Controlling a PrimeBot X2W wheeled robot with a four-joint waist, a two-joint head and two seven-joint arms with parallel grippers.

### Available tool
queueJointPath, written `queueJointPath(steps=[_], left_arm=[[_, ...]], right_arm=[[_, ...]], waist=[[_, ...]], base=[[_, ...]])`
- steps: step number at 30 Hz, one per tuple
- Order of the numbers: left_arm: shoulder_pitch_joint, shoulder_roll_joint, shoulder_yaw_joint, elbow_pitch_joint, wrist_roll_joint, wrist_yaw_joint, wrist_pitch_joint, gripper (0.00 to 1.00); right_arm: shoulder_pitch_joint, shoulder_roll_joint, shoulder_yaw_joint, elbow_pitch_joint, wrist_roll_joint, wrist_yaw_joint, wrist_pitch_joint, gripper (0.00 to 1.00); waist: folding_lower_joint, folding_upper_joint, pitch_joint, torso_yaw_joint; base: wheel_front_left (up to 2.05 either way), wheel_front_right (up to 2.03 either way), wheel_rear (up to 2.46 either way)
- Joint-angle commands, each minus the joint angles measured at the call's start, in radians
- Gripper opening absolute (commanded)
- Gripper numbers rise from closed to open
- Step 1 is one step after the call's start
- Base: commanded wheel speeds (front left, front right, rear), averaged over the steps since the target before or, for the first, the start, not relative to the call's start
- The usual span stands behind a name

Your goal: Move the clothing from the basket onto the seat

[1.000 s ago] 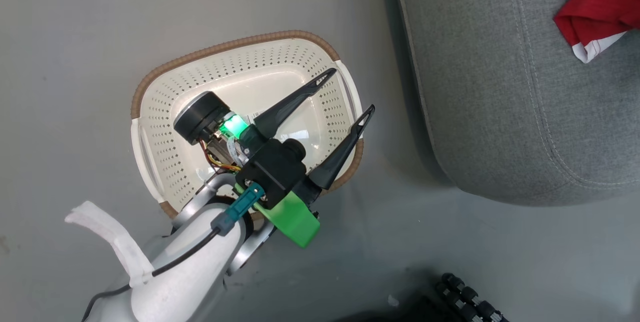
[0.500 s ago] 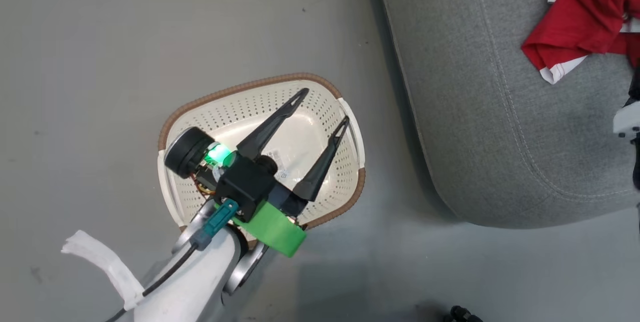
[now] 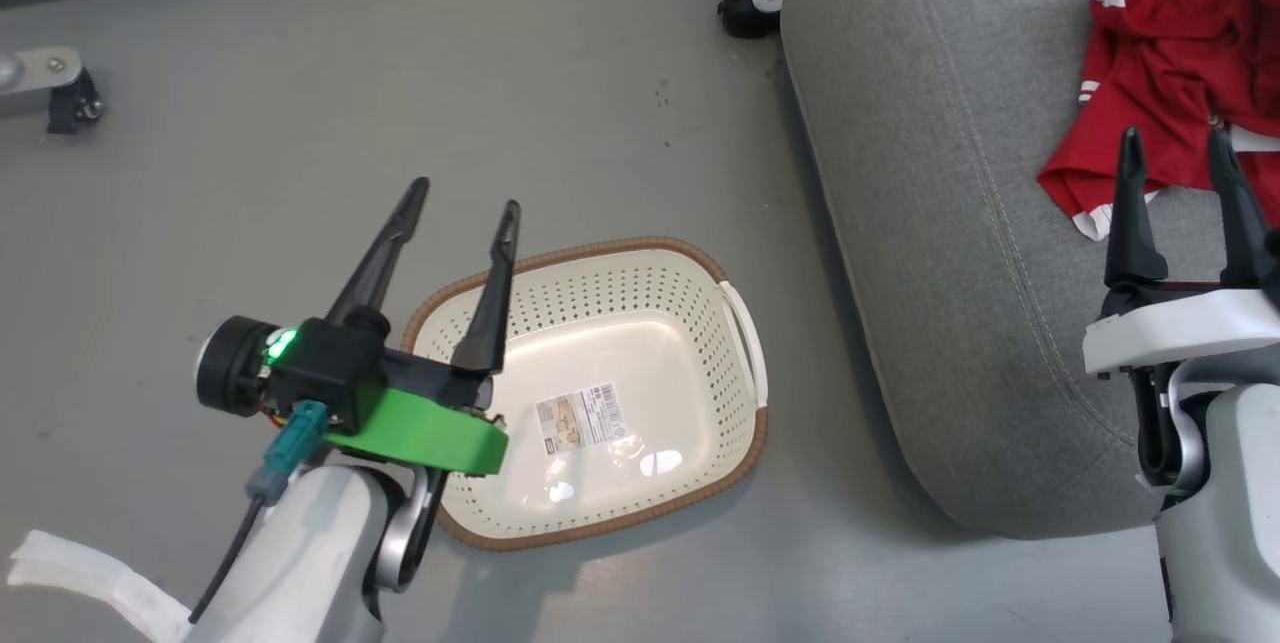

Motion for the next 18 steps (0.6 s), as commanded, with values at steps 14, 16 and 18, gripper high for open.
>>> queueJointPath(steps=[14, 16, 18], left_arm=[[0.149, 0.013, 0.253, -0.019, -0.007, 0.055, -0.007, 1.0], [0.181, 0.006, 0.281, -0.02, -0.009, 0.053, -0.007, 1.0], [0.211, 0.002, 0.307, -0.025, -0.008, 0.043, -0.007, 1.0]], right_arm=[[0.189, 0.079, 0.125, -0.288, -0.054, -0.001, 0.114, 1.0], [0.218, 0.085, 0.132, -0.31, -0.058, -0.001, 0.125, 1.0], [0.245, 0.093, 0.139, -0.331, -0.058, -0.001, 0.135, 1.0]], waist=[[0.0001, -0.0001, -0.12, 0.134], [0.0001, -0.0001, -0.137, 0.143], [0.0001, -0.0001, -0.151, 0.148]], base=[[0.0, 0.0, 0.0], [0.0, 0.0, 0.0], [0.0, 0.0, 0.0]])
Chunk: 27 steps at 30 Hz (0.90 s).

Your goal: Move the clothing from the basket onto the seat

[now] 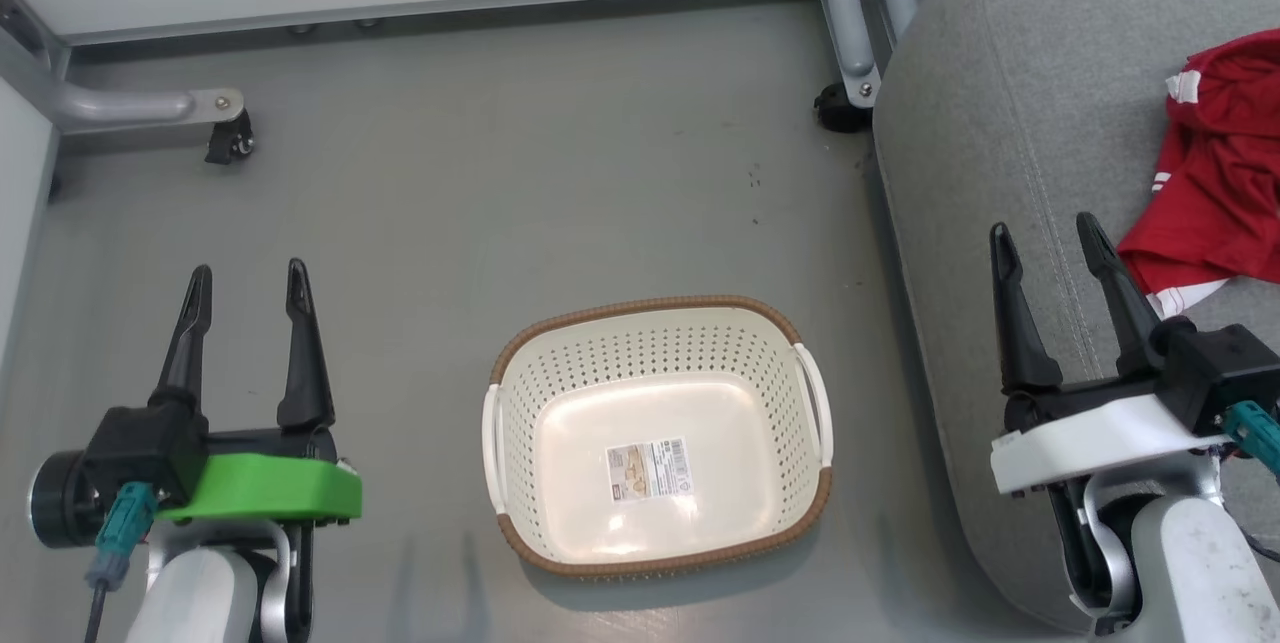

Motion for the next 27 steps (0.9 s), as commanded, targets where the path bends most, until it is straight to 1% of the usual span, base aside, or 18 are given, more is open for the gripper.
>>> queueJointPath(steps=[1, 7, 13, 21, 27], left_arm=[[0.029, -0.003, 0.011, 0.0, 0.003, -0.009, 0.0, 1.0], [0.102, -0.02, 0.04, 0.004, 0.016, -0.035, 0.0, 1.0], [0.153, -0.034, 0.04, 0.027, 0.033, -0.059, 0.0, 1.0], [0.187, -0.04, 0.026, 0.057, 0.048, -0.079, 0.0, 1.0], [0.189, -0.043, 0.019, 0.078, 0.055, -0.087, 0.0, 1.0]], right_arm=[[0.025, 0.005, 0.002, -0.013, -0.003, -0.001, 0.006, 1.0], [0.098, 0.012, 0.007, -0.035, 0.008, -0.001, 0.033, 1.0], [0.159, 0.016, 0.005, -0.039, 0.007, -0.001, 0.047, 1.0], [0.207, 0.02, 0.006, -0.046, 0.006, -0.001, 0.061, 1.0], [0.22, 0.021, 0.007, -0.046, 0.015, -0.001, 0.068, 1.0]], waist=[[0.0001, 0.0, -0.032, 0.021], [0.0001, 0.0, -0.071, 0.023], [0.0001, 0.0, -0.11, 0.021], [0.0001, 0.0, -0.141, 0.014], [0.0001, 0.0, -0.145, 0.014]], base=[[0.0, 0.0, 0.0], [0.0, 0.0, 0.0], [0.0, 0.0, 0.0], [0.0, 0.0, 0.0], [0.0, 0.0, 0.0]])
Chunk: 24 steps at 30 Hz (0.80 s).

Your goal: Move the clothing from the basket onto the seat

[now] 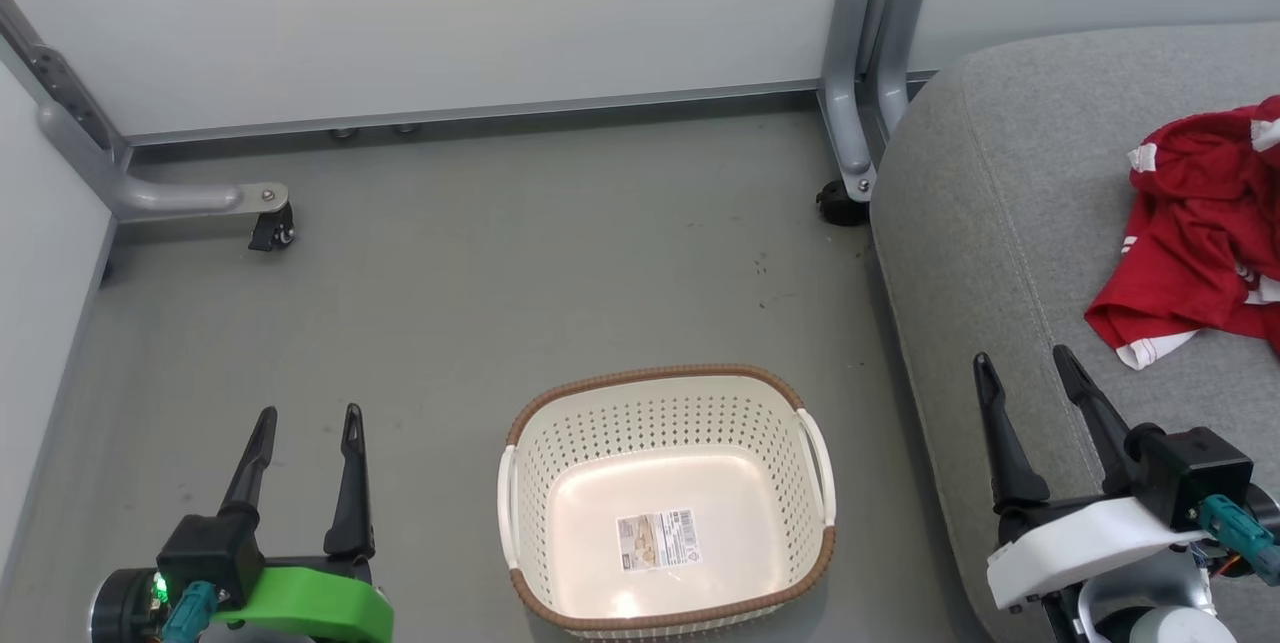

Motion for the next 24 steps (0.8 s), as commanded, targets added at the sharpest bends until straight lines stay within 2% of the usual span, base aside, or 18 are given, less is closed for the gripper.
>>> queueJointPath(steps=[1, 24], left_arm=[[0.012, -0.001, 0.003, 0.004, 0.003, -0.005, 0.0, 1.0], [-0.013, -0.022, 0.006, 0.039, 0.036, -0.007, -0.001, 1.0]], right_arm=[[0.017, -0.001, 0.001, 0.0, 0.009, -0.001, 0.0, 1.0], [0.004, -0.001, 0.008, 0.015, 0.031, -0.001, 0.015, 1.0]], waist=[[0.0001, 0.0, 0.0, 0.001], [0.0001, 0.0, 0.004, 0.004]], base=[[0.0, 0.0, 0.0], [0.0, 0.0, 0.0]])
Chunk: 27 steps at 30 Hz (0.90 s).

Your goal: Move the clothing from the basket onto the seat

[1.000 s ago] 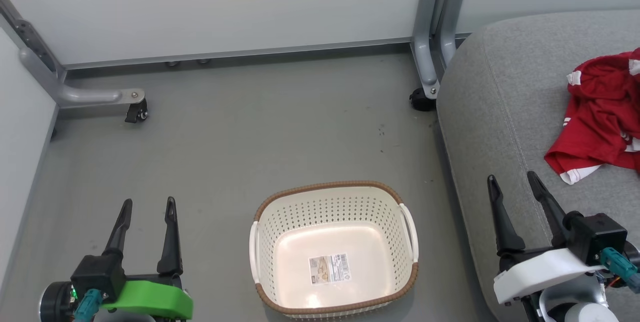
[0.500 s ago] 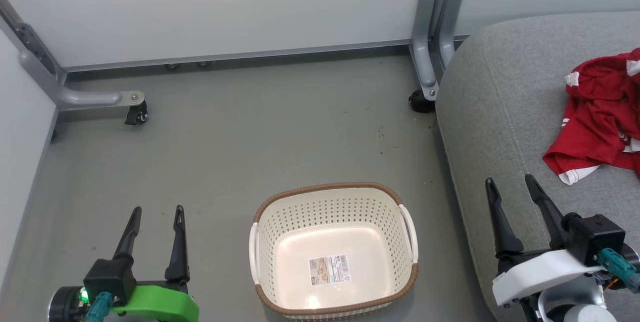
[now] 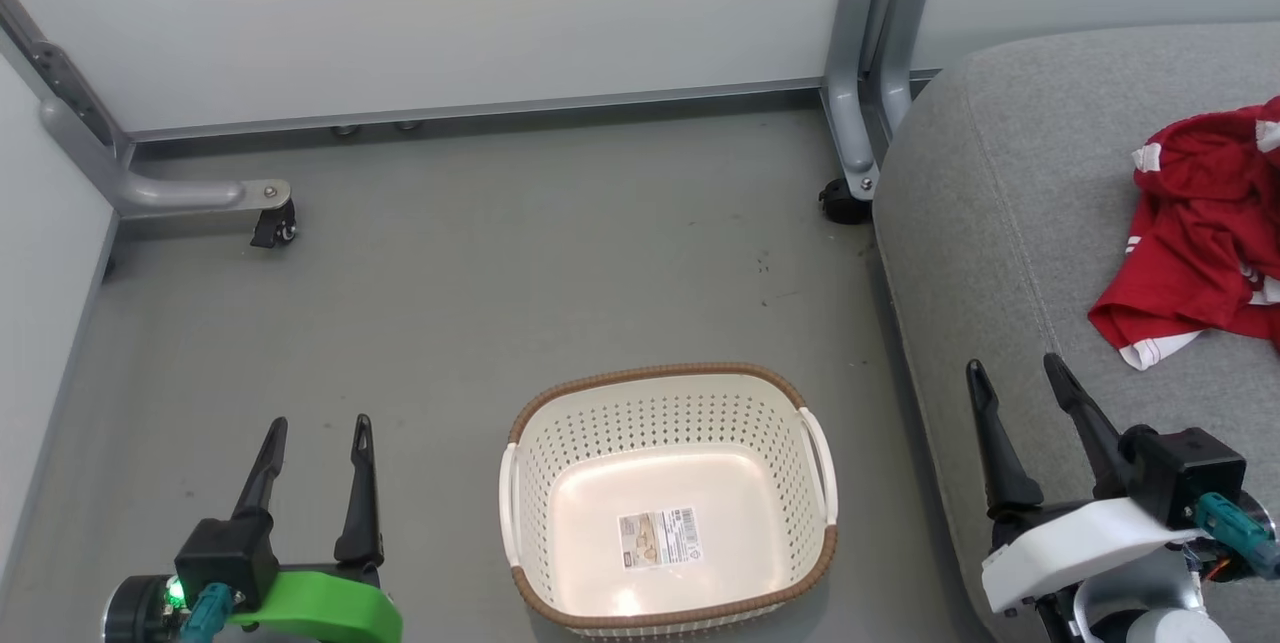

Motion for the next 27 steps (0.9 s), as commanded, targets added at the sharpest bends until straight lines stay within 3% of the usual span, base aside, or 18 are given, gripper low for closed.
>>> queueJointPath(steps=[1, 5, 27], left_arm=[[0.0, -0.003, 0.001, 0.002, -0.002, -0.004, 0.0, 0.0], [0.004, -0.013, -0.004, 0.028, -0.023, -0.008, 0.004, 0.0], [-0.03, -0.05, 0.081, 0.036, -0.385, -0.058, 0.107, 0.0]], right_arm=[[0.0, 0.0, 0.0, 0.003, 0.015, 0.0, 0.006, 0.0], [0.002, 0.005, 0.005, 0.03, 0.044, 0.0, 0.008, 0.0], [-0.055, -0.021, 0.002, 0.119, 0.466, 0.0, 0.021, 0.0]], waist=[[0.0001, 0.0, 0.001, 0.0], [0.0001, 0.0, 0.001, 0.001], [0.0001, 0.0, -0.008, 0.0]], base=[[0.0, 0.0, 0.0], [0.0, 0.0, 0.0], [0.0, 0.0, 0.0]])
